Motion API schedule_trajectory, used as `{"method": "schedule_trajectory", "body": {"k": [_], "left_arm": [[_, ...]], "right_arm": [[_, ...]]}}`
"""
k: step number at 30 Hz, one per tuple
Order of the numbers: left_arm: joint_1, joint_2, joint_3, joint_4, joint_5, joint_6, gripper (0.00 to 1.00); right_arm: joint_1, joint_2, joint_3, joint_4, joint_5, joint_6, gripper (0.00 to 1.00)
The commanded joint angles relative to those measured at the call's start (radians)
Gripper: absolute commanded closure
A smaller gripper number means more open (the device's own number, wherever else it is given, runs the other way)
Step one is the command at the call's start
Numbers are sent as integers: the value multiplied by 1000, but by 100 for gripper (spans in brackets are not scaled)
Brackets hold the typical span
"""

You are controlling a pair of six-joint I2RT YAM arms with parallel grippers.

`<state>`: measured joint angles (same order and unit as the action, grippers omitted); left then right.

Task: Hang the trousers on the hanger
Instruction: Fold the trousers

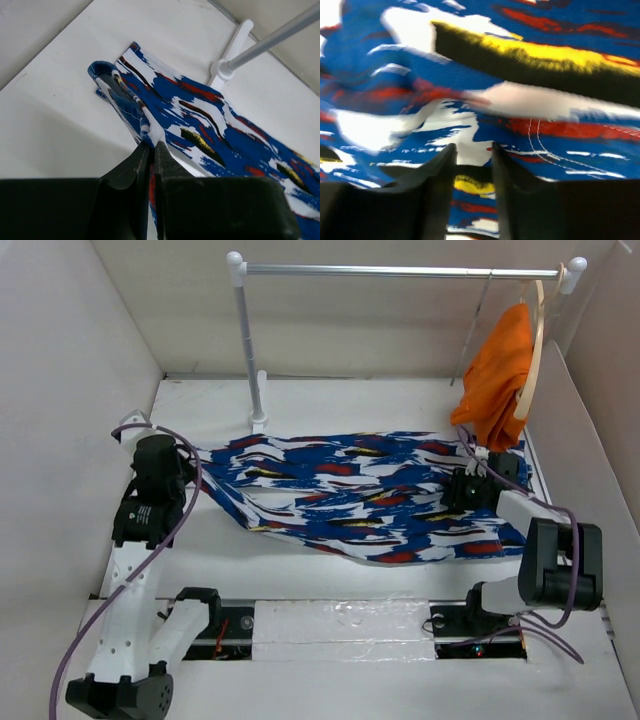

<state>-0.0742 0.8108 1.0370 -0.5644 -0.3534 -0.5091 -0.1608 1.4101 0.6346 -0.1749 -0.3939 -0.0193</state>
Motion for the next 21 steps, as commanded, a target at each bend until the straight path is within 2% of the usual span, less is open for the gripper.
{"method": "schedule_trajectory", "body": {"k": [1, 2, 4, 6, 7, 10, 12, 13, 14, 16, 21], "left_arm": [[-56, 19, 63, 51, -5, 72, 100], [-99, 28, 86, 43, -2, 70, 100], [-99, 30, 95, 41, 63, 66, 100], [-99, 24, 90, 41, 106, 61, 100], [-110, 19, 84, 46, 152, 61, 100], [-165, 10, 75, 57, 150, 64, 100], [-223, 11, 101, 63, 155, 50, 100], [-223, 11, 109, 63, 156, 50, 100], [-223, 11, 119, 64, 157, 50, 100], [-271, 14, 147, 61, 125, 57, 100], [-317, 13, 218, 23, 31, 75, 100]], "right_arm": [[-8, -94, 59, 79, -63, 32, 57], [-8, -132, 85, 37, -47, 32, 51], [-8, -241, 93, -118, 5, -13, 39], [-8, -362, 50, -248, 49, 8, 38], [-22, -414, 24, -277, 100, 60, 38], [-63, -605, -101, -339, 214, 158, 38], [-223, -716, -142, -411, 295, 183, 39], [-224, -717, -142, -411, 296, 183, 39], [-312, -724, -141, -441, 317, 183, 38], [-402, -726, -119, -456, 357, 174, 38], [-577, -590, -81, -420, 386, 176, 34]]}}
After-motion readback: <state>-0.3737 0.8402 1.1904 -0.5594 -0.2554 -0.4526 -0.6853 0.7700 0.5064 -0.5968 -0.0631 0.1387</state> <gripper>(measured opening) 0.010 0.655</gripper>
